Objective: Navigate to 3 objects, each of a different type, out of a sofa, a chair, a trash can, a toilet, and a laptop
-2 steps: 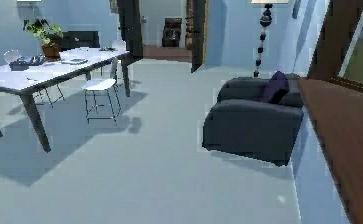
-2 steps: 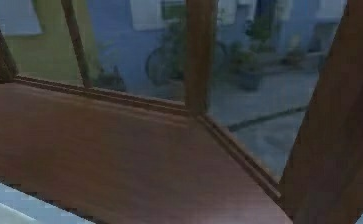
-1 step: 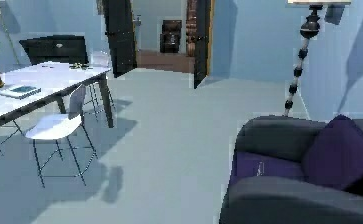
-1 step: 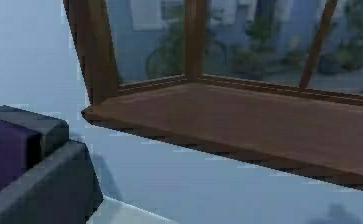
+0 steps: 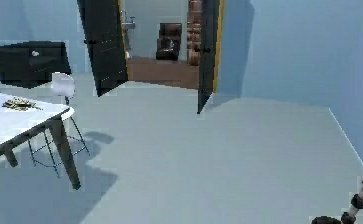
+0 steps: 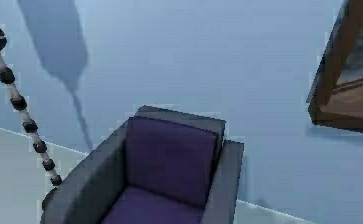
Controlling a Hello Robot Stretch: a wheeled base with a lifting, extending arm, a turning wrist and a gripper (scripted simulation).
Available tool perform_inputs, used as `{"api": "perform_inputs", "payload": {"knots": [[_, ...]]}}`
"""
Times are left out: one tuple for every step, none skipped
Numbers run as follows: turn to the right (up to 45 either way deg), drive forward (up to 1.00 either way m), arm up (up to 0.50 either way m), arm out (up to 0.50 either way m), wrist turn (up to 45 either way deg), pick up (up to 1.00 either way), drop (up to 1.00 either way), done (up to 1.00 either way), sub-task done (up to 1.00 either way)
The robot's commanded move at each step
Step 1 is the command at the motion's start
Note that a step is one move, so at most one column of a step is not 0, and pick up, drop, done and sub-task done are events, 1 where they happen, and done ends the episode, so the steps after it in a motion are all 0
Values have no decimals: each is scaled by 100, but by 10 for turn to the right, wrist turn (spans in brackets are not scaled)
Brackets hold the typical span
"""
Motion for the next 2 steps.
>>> {"api": "perform_inputs", "payload": {"knots": [[0,100,0,0,0,0,0,0,0],[0,100,0,0,0,0,0,0,0]]}}
